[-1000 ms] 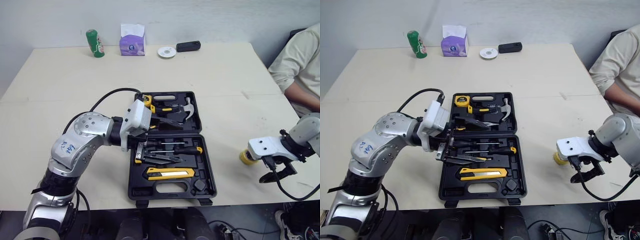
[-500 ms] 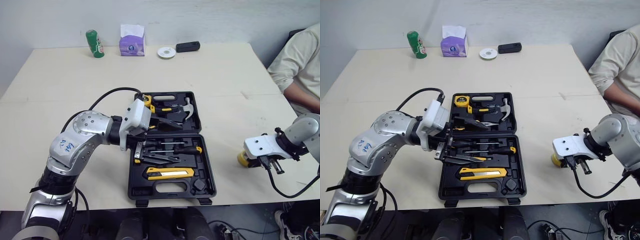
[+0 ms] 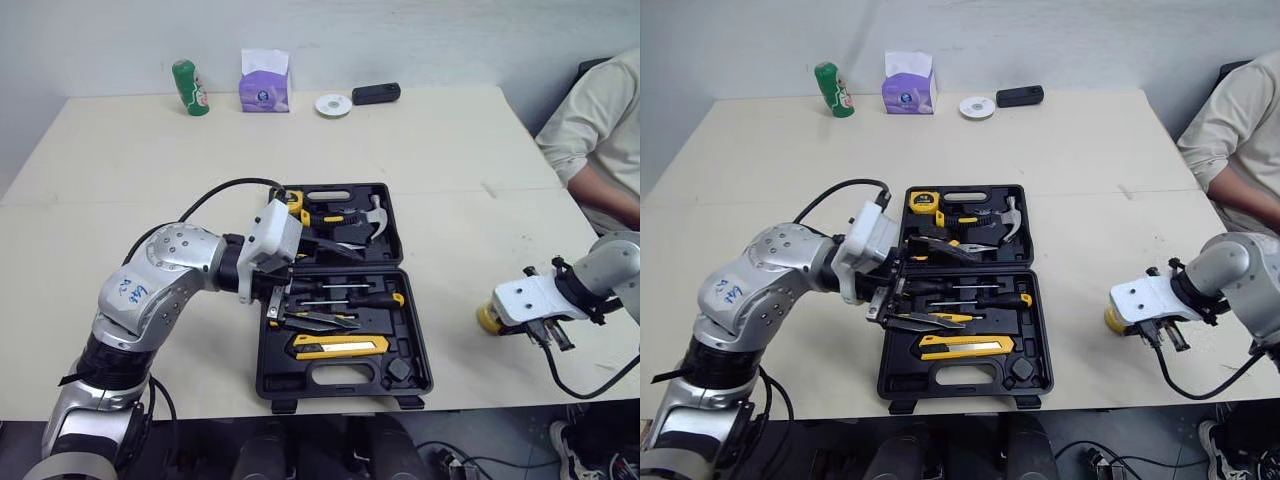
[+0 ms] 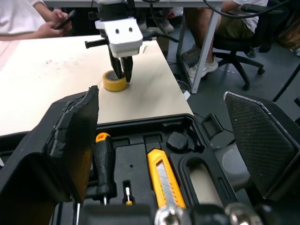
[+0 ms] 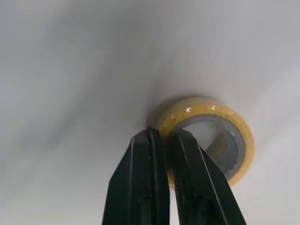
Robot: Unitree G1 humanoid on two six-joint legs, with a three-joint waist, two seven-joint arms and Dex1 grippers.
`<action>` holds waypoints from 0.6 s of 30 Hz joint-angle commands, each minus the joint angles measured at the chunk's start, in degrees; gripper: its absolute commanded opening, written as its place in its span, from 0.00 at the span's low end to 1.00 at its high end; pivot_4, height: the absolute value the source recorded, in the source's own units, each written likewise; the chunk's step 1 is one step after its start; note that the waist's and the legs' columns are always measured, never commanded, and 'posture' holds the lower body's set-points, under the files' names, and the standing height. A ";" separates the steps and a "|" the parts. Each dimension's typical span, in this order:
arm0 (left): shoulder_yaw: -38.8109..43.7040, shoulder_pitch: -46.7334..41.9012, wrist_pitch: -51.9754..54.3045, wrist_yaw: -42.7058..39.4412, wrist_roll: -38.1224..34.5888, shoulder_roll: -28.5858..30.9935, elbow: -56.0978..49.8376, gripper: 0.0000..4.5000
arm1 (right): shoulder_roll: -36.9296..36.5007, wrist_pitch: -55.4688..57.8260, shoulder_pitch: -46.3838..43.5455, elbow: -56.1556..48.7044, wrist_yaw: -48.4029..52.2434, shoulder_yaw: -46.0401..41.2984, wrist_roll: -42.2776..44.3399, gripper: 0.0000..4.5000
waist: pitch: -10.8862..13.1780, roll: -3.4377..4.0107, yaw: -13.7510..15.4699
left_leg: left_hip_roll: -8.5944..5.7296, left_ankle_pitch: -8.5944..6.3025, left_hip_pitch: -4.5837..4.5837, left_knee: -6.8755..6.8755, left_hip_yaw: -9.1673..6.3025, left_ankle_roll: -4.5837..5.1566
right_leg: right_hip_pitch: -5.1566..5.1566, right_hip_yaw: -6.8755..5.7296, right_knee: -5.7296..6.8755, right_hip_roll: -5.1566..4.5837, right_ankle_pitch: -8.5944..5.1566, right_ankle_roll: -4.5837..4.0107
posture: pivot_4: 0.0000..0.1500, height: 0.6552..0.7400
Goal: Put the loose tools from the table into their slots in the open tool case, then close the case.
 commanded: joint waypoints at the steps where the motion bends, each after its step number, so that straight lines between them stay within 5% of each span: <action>1: 2.56 2.61 1.03 -0.73 -1.81 2.58 -2.69 1.00 | -2.17 1.07 1.82 -7.53 3.26 -5.22 6.56 0.01 | 0.00 0.00 -0.19 | 0.00 0.00 0.03 0.00 0.00 0.00 | 0.00 0.01 0.02 0.00 0.00 0.00 | 1.00 0.90; 7: 1.74 9.72 -2.92 -5.98 0.84 9.91 -5.92 1.00 | -0.47 1.19 5.70 -20.81 2.57 -6.32 12.86 0.01 | 0.00 0.00 0.05 | 0.01 -0.02 0.04 0.01 -0.05 -0.03 | 0.00 0.03 0.04 -0.01 -0.01 -0.03 | 1.00 0.90; 18: -0.99 13.90 -6.15 -6.74 4.11 11.37 -7.49 1.00 | 8.75 3.71 1.47 -28.57 1.93 2.87 9.56 0.01 | 0.00 -0.02 0.09 | 0.01 -0.11 0.00 0.10 -0.08 0.03 | 0.03 0.00 0.02 -0.03 -0.02 -0.03 | 1.00 0.90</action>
